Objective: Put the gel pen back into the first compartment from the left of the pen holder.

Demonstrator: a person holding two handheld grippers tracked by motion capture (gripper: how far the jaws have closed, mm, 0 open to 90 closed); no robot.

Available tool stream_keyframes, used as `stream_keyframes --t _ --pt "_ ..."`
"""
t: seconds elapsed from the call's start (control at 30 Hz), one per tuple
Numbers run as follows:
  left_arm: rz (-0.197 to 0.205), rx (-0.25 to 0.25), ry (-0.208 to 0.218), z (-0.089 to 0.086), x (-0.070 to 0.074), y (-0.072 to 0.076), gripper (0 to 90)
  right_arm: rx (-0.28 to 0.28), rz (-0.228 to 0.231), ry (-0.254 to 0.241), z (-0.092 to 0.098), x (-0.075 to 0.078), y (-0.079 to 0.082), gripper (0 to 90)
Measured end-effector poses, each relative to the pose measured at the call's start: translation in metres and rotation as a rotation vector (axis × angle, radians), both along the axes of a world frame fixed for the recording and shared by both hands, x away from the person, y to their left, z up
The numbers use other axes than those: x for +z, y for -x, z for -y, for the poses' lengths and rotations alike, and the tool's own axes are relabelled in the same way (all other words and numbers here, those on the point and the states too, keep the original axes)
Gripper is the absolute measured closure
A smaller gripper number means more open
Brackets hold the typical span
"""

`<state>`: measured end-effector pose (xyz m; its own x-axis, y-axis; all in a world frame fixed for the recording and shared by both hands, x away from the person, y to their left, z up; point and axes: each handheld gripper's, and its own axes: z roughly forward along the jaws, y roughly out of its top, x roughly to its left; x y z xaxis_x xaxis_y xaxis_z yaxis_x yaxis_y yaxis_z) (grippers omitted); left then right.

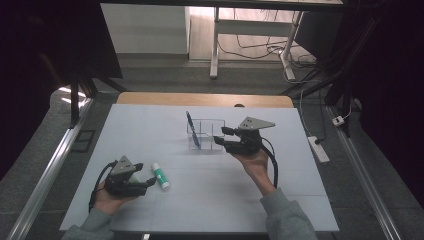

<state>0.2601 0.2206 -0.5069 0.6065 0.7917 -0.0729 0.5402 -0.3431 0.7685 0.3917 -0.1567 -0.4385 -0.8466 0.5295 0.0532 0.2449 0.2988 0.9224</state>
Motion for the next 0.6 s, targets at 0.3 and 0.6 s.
stream_keyframes --t 0.3,0.6 --pt "0.002 0.008 0.006 -0.002 0.000 0.000 26.6 -0.032 -0.020 0.054 0.030 -0.012 0.020 47.4" --pt "0.002 0.017 0.008 -0.004 0.000 0.000 26.5 -0.073 -0.041 0.081 0.063 -0.024 0.039 46.7"
